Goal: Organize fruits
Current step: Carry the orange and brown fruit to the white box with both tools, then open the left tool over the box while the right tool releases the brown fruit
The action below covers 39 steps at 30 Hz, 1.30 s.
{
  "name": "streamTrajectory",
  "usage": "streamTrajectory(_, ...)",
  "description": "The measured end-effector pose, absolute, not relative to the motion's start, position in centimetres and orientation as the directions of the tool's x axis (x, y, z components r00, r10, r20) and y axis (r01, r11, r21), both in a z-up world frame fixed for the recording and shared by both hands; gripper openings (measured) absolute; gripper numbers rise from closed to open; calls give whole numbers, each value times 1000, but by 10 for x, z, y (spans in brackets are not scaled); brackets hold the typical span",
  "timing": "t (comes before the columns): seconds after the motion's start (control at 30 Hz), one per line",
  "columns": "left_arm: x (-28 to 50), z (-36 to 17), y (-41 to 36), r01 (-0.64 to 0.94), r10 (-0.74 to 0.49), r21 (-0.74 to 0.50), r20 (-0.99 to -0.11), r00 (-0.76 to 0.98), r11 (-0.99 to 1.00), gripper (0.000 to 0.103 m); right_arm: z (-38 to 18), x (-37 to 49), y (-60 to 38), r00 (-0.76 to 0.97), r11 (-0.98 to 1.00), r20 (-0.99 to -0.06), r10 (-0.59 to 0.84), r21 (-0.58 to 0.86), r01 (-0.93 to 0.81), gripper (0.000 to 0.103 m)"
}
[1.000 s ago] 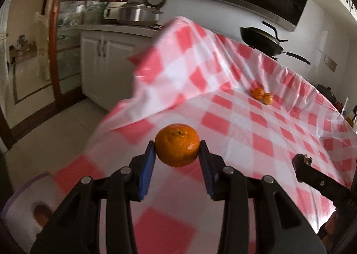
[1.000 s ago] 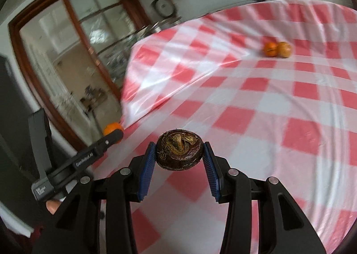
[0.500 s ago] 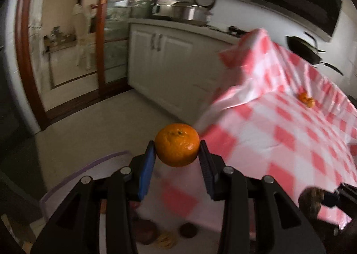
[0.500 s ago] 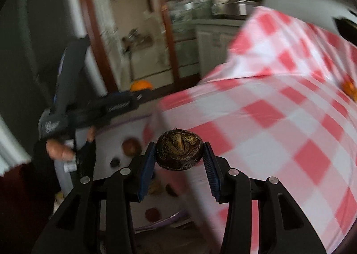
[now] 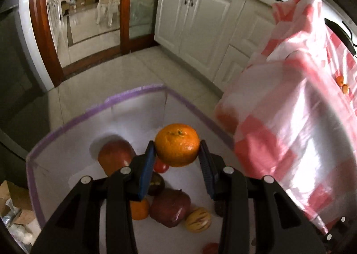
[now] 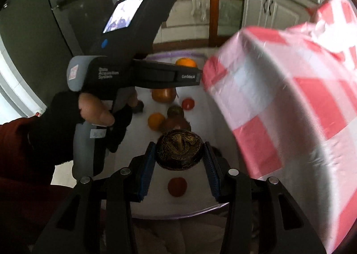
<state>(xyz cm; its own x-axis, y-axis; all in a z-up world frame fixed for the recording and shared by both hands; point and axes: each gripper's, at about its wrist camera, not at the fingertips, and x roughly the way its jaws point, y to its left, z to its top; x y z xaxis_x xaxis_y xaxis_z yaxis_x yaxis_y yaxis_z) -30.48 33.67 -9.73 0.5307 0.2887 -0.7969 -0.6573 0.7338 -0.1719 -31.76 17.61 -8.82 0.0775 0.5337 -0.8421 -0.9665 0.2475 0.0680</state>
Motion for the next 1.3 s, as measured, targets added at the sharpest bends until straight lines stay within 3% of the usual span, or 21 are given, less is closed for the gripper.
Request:
streamTrajectory(0.4, -308, -148, 357, -711, 232, -175, -870, 436, 681, 40, -148, -327, 214, 79, 203, -956, 282, -21, -979, 43)
streamTrajectory(0.67, -309, -155, 368, -734, 206, -202, -882, 425, 648, 41, -159, -318, 209, 65, 231, -970, 235, -9, -973, 43)
streamTrajectory(0.7, -309, -155, 368, -735, 208, -203, -881, 426, 647, 42, -158, -318, 208, 67, 230, -970, 235, -11, -973, 43)
streamTrajectory(0.83, -309, -150, 368, -746, 242, -200, -866, 438, 635, 68, -157, -318, 211, 69, 229, -969, 239, -13, -973, 44)
streamTrajectory(0.9, -311, -148, 370, -755, 254, -205, -860, 442, 623, 75, -156, -317, 211, 70, 229, -967, 247, -12, -973, 52)
streamTrajectory(1.3, -309, -143, 365, -759, 258, -198, -862, 436, 620, 78, -135, -320, 203, 87, 208, -946, 312, -22, -978, 57)
